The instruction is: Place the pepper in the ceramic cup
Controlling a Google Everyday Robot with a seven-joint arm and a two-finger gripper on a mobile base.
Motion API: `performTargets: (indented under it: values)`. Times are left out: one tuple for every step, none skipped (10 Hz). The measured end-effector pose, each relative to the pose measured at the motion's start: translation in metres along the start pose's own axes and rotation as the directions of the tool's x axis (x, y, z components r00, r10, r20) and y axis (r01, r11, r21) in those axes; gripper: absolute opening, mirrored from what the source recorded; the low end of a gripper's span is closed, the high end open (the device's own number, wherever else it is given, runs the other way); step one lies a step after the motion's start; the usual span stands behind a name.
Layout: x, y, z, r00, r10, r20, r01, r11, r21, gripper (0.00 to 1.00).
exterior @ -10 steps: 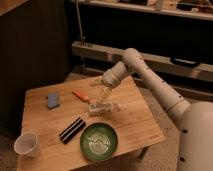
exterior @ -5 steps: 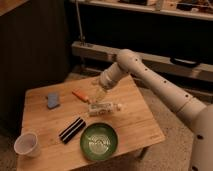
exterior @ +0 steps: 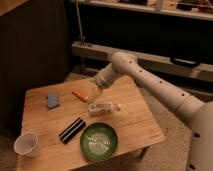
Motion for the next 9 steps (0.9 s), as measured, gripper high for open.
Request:
performTargets:
  values:
    - [0.006, 0.006, 0.008, 1.0, -0.007, 0.028, 0.007, 1.0, -0.003, 0.8]
    - [0.006, 0.014, 0.016, 0.997, -0.003, 0.072, 0.004, 1.0, -0.01, 0.8]
    - [0.004, 0.019, 0.029, 0.995, 0.008, 0.102, -0.007, 1.0, -0.009, 0.8]
    - [0.002, 0.022, 0.04, 0.992, 0.02, 0.125, -0.019, 1.0, -0.006, 0.8]
    - [-0.01, 0.026, 0.055, 0.987, 0.055, 0.153, -0.055, 0.998, -0.004, 0.8]
    - [-0.015, 0.028, 0.062, 0.983, 0.078, 0.164, -0.078, 0.997, -0.005, 0.8]
    - [-0.02, 0.031, 0.067, 0.979, 0.1, 0.176, -0.101, 0.995, -0.007, 0.8]
    - [-0.02, 0.033, 0.071, 0.977, 0.11, 0.185, -0.11, 0.994, -0.008, 0.8]
    - [-0.02, 0.034, 0.075, 0.974, 0.116, 0.192, -0.116, 0.993, -0.008, 0.8]
